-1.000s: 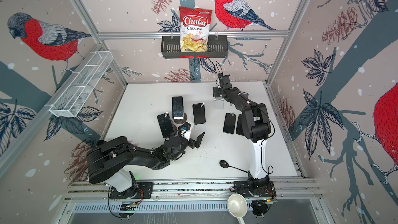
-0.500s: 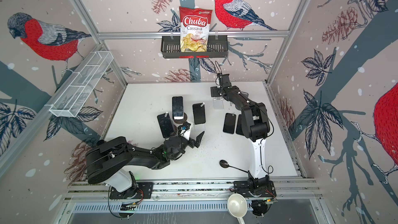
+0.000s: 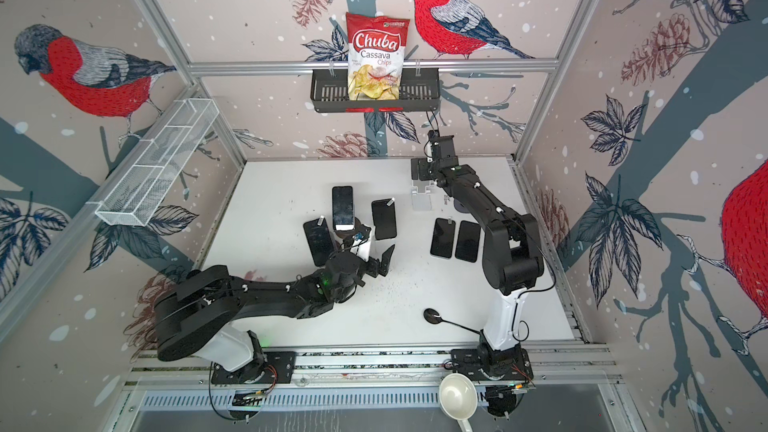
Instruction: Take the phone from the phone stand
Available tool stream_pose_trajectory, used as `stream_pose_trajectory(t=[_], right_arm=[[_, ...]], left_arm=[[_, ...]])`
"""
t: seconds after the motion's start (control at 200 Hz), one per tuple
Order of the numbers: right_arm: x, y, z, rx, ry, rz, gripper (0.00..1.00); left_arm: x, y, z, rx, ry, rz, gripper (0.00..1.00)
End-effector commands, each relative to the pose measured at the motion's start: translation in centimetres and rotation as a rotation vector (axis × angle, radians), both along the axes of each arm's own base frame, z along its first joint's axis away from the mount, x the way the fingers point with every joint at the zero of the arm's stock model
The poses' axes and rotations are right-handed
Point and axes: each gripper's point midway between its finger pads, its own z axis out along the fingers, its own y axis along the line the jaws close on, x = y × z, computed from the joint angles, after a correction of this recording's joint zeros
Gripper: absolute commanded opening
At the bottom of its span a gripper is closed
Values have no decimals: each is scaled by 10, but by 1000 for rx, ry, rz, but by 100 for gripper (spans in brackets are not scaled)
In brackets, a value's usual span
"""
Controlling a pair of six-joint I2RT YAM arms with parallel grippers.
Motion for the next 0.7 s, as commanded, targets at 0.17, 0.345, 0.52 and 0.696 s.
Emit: stream_pose_trajectory(t=[0.17,0.345,0.52,0.696], right_arm=[[-43,-5,23,45,-109,-94,99],[-74,-16,18,117,-132,-124,99],[-100,-25,-2,159,-108,-137,99],[-122,-23,-26,212,-59,-114,100]], left_arm=[[20,6,26,-52,64,139,95],[25,6,47,-87,26,147,95],[32,3,56,-95,59,180,96],[45,-6,56,-65,127,209,97]])
